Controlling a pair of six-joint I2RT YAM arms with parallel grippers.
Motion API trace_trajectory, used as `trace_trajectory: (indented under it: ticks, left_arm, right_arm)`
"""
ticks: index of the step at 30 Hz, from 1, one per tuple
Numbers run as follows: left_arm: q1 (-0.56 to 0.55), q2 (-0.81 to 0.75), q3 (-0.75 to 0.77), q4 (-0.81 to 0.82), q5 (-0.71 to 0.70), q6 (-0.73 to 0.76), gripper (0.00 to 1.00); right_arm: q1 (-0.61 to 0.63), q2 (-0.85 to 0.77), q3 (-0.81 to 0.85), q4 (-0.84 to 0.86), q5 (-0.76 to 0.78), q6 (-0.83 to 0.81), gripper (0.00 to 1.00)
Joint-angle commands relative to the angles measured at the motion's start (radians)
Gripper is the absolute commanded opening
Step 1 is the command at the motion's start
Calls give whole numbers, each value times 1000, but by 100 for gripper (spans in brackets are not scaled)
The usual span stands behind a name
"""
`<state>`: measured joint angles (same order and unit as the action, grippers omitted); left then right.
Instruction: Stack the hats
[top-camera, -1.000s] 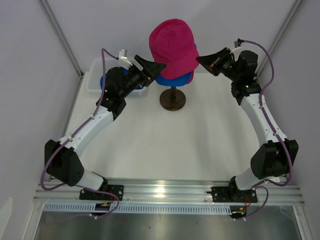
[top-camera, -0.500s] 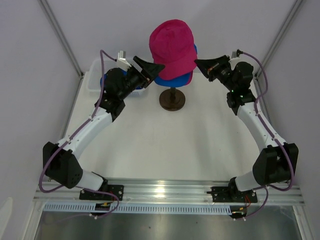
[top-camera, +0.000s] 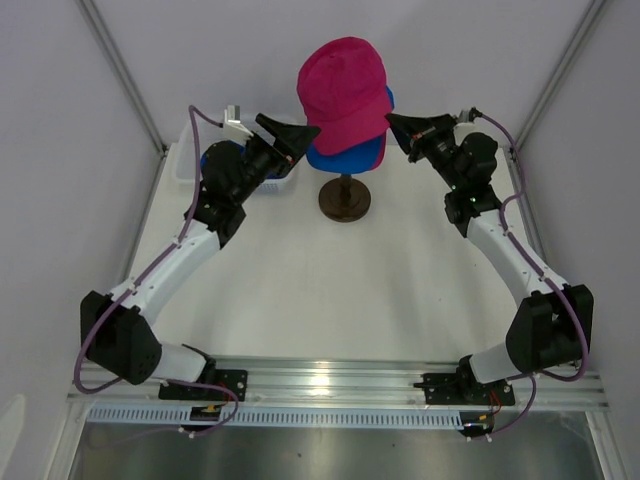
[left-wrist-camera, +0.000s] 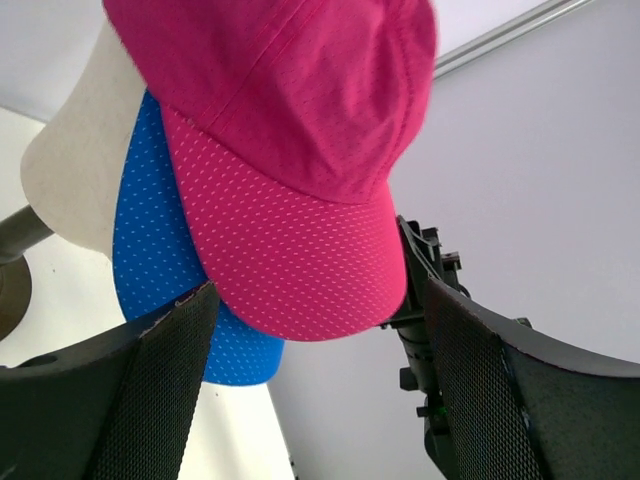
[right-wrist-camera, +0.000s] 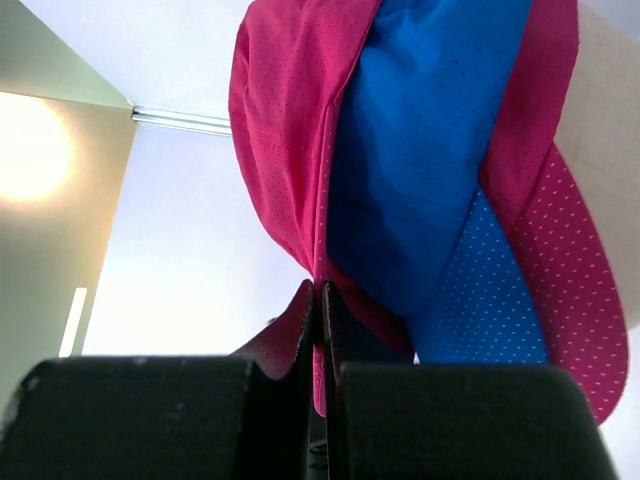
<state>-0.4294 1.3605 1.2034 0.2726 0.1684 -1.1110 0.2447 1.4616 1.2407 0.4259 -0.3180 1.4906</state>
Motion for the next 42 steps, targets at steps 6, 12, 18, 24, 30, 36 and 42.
trace_trajectory:
  ticks: [6,12,18,24,30,36,42]
  left_arm:
    - [4,81,19,114,60,-115,86]
    - [4,124,18,227,80,-182,83]
    - [4,155,24,338,88,-224,51]
    - [12,114,47,251,59,-141,12]
    - [37,86,84,183,66,-66,1]
    - [38,110,116,172,124,-46,1]
    - [17,152,186,111,181,3,1]
  right_arm:
    - [56,-14,-9,152,92,51,0]
    - [70,-18,-52,171,106,46,0]
    - [77,-18,-102,166,93,39,0]
    - [73,-38,-121,103,56,-55,0]
    - [91,-44,-92,22,11,-197,0]
    - [110,-84,-95,-21,59,-282,0]
    - [125,-119,-57,-88,92,-377,0]
